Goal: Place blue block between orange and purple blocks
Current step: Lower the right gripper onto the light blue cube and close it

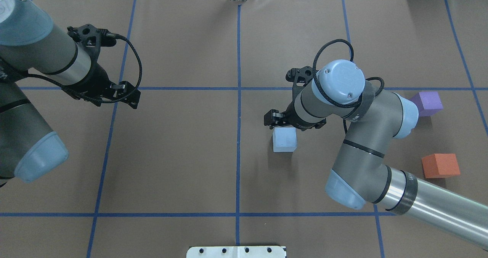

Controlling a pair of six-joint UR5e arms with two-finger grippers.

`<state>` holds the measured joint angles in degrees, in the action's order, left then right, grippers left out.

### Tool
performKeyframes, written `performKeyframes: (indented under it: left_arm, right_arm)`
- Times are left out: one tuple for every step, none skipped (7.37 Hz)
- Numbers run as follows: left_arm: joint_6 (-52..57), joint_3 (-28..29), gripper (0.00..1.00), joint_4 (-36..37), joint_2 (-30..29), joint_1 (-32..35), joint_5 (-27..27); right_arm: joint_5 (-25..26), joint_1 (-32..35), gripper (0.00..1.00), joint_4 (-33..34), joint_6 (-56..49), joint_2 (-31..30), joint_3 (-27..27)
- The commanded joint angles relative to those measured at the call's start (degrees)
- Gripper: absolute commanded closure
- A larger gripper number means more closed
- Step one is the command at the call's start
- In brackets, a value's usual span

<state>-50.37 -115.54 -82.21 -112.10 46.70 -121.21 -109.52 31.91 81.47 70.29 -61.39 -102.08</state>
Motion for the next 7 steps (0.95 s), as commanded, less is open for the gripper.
performKeyframes:
  left_arm:
    - [0.0, 0.58, 0.0, -0.23, -0.05, -0.12, 0.01]
    - [-0.08, 0.58, 0.0, -0.23, -0.05, -0.12, 0.01]
    - [-0.08, 0.58, 0.0, -0.23, -0.05, -0.12, 0.01]
    - [-0.08, 0.58, 0.0, -0.32, -0.05, -0.12, 0.01]
    - [-0.17, 0.67, 0.0, -0.32, -0.05, -0.21, 0.01]
    - [-0.61, 0.58, 0.0, -0.32, -0.14, -0.3, 0.1]
    - [-0.7, 0.67, 0.0, -0.23, -0.14, -0.38, 0.1]
  right_arm:
    - [5.26, -2.72, 0.0, 0.09, -4.25, -0.05, 1.17]
    - [5.11, -2.73, 0.0, 0.09, -5.76, -0.31, 1.18]
    - [5.1, -2.91, 0.0, 0.09, -6.3, -0.31, 1.7]
    - [5.28, -3.6, 0.01, -0.17, -7.35, -0.31, 3.62]
    - [5.19, -3.87, 0.01, -1.3, -7.96, -0.22, 5.47]
    - [5.28, -3.96, 0.02, -2.1, -7.88, 0.3, 6.53]
    - [5.28, -3.96, 0.26, -3.24, -7.54, 0.31, 6.71]
